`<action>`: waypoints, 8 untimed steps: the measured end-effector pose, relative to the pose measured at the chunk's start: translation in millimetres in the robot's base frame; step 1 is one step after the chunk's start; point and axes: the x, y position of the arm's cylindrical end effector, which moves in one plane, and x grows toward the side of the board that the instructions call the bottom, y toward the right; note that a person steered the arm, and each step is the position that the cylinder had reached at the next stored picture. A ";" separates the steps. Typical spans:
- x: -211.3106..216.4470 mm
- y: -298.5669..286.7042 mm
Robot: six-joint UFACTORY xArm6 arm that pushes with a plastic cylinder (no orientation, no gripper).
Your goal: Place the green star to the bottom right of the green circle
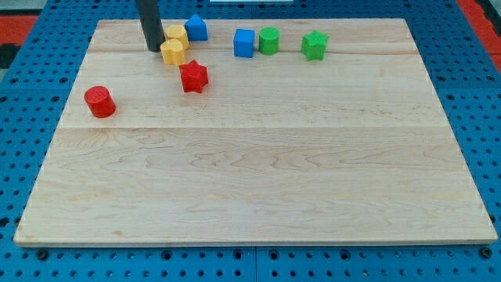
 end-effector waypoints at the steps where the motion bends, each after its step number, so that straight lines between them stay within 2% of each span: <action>1: 26.9 -31.9; 2: 40.9 -7.4; 4: 19.5 110.5; 6: 17.4 231.9; 8: -8.5 250.0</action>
